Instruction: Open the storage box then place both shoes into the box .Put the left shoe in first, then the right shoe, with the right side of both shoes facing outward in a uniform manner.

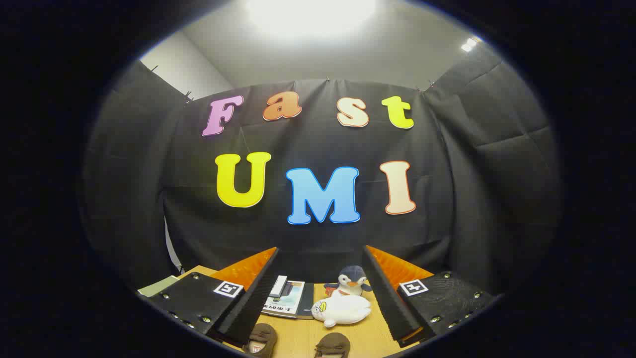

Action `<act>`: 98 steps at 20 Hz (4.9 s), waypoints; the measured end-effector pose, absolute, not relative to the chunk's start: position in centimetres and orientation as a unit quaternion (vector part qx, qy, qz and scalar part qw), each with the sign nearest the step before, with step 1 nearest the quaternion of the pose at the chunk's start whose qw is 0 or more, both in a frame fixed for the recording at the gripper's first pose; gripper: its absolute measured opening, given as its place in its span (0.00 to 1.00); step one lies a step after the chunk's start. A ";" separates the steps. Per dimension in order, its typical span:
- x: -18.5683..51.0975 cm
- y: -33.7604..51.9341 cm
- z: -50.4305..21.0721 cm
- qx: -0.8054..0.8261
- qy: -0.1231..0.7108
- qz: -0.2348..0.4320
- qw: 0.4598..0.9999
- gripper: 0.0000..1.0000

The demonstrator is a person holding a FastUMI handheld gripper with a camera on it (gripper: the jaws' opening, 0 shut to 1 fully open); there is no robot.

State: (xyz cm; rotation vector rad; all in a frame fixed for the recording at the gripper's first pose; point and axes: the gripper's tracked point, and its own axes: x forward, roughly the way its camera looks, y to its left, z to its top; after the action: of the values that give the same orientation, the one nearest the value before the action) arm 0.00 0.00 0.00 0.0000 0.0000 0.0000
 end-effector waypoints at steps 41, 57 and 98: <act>1.6 15.2 -17.8 0.141 0.248 0.192 0.939 0.99; -2.4 27.4 -28.9 0.293 0.428 0.321 0.792 0.99; -1.2 44.0 -12.5 0.326 0.419 0.394 0.750 0.08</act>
State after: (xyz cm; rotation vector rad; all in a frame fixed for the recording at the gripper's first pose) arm -1.24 43.96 -12.53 0.7116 0.9167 0.8612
